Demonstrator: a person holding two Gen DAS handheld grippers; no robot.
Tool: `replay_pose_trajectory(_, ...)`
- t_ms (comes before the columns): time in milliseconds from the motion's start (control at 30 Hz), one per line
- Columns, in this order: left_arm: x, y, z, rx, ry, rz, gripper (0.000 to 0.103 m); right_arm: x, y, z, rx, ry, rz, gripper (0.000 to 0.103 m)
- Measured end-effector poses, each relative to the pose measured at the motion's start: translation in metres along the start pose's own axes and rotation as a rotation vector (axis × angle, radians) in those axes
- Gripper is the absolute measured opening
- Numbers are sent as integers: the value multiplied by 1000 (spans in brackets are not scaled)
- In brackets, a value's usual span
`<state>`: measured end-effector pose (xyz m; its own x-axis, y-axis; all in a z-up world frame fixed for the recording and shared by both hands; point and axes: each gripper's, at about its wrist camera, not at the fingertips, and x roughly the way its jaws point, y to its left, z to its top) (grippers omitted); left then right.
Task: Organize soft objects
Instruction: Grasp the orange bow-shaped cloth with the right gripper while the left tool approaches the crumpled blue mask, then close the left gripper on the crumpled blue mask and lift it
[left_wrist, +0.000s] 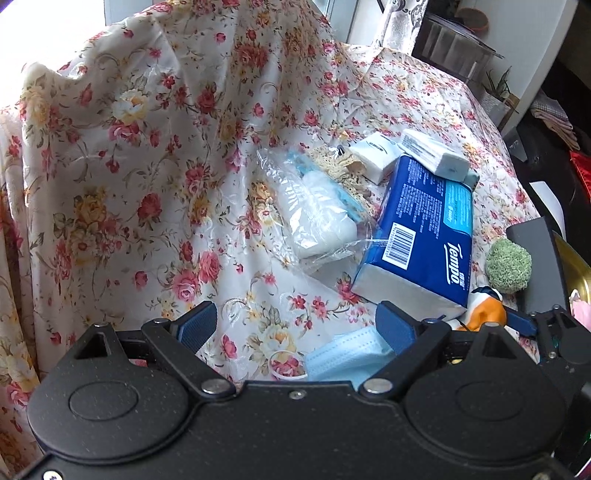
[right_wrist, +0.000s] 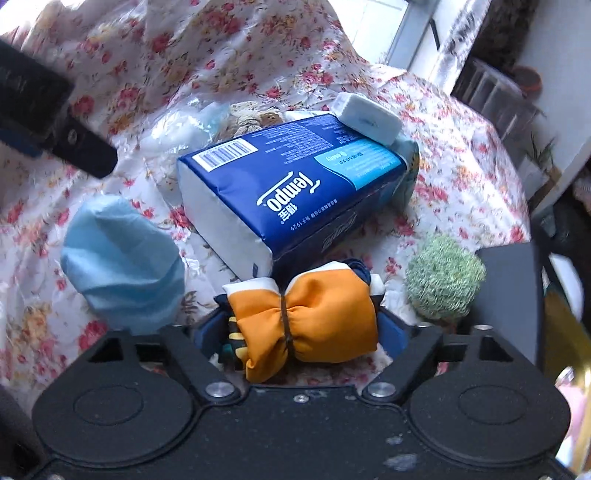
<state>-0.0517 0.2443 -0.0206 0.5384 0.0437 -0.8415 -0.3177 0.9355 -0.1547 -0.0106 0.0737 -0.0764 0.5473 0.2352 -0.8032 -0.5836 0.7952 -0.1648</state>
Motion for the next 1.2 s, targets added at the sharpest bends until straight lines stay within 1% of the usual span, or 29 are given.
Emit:
replay_pose_trajectory(67,2,-1,0,8,9,-3,90,-6,-10,-3,92,-8,21,73)
replay_pose_trajectory(133,3,-3,-1,19,18,-7,90,-17,-22,-10,200,-26,27,73)
replay_pose_trajectory(267,5,-12,-6,68,32,-20,94,-42,-35,-36,344,-61,-21,73)
replay_pose_trajectory(333,6,-19,-10,110,43,-30,94,-54,-40,-50,406,-57,-57,73)
replay_pose_trajectory(433,8,-30,-17,183,64,-47,94,-65,-43,-60,453,-43,-118,73)
replay_pose_trajectory(533,9,-38,-23,240,87,-61,94,-76,-44,-67,506,-68,-128,73)
replay_pose_trajectory(600,9,-42,-25,259,101,-70,94,-79,-43,-69,526,-81,-131,74)
replay_pose_trajectory(700,11,-46,-28,282,117,-62,94,-78,-38,-68,512,-76,-149,74)
replay_pose_trajectory(833,16,-47,-31,310,120,-28,94,-78,-38,-69,500,-63,-164,74)
replay_pose_trajectory(967,21,-48,-35,352,110,7,94,-83,-40,-70,516,-77,-166,74)
replay_pose_trajectory(1100,26,-48,-32,349,127,-11,94,-85,-45,-72,547,-83,-165,74)
replay_pose_trajectory(1200,29,-52,-32,368,135,-30,94,-86,-49,-73,573,-81,-171,74)
